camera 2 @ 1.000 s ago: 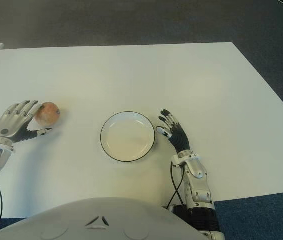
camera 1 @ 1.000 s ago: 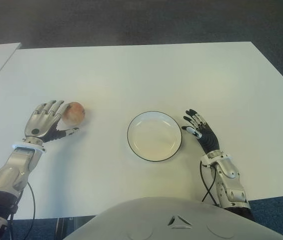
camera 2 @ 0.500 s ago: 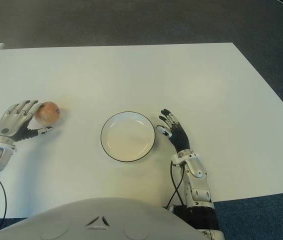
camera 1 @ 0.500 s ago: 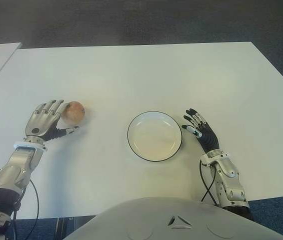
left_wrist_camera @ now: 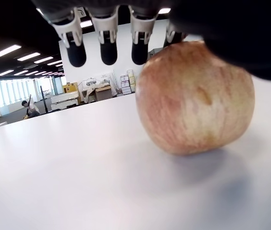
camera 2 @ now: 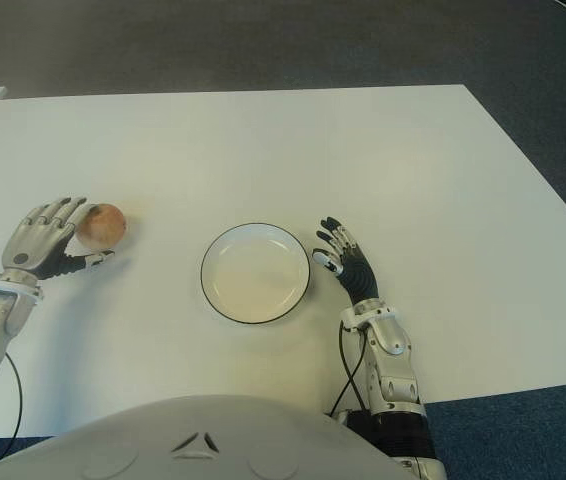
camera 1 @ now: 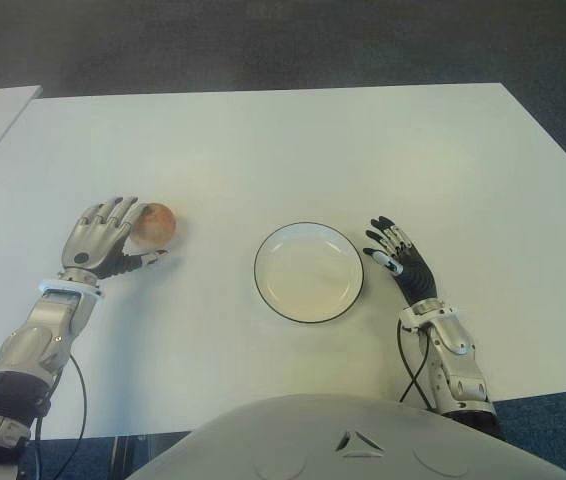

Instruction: Put the apples into the plate.

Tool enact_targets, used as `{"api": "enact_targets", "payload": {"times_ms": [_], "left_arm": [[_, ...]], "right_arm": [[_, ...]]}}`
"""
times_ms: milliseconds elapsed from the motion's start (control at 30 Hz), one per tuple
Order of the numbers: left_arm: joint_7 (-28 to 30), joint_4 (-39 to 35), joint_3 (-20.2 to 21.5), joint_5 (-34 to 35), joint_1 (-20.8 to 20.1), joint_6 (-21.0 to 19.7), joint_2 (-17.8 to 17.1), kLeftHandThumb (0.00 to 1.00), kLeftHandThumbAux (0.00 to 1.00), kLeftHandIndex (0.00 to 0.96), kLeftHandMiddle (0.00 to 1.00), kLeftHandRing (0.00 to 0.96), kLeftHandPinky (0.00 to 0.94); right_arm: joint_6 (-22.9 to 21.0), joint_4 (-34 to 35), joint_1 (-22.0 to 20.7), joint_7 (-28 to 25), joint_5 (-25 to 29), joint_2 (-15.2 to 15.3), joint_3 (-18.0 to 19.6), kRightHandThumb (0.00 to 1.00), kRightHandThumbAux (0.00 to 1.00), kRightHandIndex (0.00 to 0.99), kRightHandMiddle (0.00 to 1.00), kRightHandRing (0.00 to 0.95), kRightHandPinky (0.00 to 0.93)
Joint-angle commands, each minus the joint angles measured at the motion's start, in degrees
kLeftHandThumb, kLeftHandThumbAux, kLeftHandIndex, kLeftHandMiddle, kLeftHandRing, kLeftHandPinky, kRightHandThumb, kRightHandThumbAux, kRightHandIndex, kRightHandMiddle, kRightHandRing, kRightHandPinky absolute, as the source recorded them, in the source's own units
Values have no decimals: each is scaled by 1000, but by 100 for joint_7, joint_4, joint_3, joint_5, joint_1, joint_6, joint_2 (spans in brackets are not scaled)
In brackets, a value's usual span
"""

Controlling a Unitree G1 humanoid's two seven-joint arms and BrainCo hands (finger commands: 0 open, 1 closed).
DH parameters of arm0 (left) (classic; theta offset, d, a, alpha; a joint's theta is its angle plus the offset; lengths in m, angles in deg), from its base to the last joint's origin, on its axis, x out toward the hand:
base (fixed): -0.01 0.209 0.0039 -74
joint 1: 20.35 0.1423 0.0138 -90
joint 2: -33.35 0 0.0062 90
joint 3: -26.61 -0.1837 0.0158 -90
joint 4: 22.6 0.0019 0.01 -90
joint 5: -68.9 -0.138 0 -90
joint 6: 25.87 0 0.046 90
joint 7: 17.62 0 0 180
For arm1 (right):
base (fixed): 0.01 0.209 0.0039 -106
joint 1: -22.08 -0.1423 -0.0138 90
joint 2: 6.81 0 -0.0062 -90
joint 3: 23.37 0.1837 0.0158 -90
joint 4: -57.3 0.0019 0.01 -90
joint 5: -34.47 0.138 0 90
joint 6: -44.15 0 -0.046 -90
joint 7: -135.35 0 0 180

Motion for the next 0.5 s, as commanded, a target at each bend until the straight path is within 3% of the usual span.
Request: {"api": "enact_targets", "payload": {"times_ms": [33, 233, 500], "left_arm": [[93, -7, 13, 332, -215, -92, 359, 326, 225, 0, 0, 0, 0], [392, -244, 60, 765, -510, -317, 755, 362, 229, 0, 0, 0, 0], [775, -346, 46, 948, -746, -600, 974, 383, 231, 0, 0, 0, 1]], "right_arm": [[-207, -288, 105, 43, -75, -16, 2, 122, 603, 35, 105, 103, 107], [-204, -362, 62, 46, -103, -1, -11, 115, 599, 33, 97, 92, 89], [-181, -400, 48, 19, -70, -4, -7, 121, 606, 33, 87, 88, 98]]}}
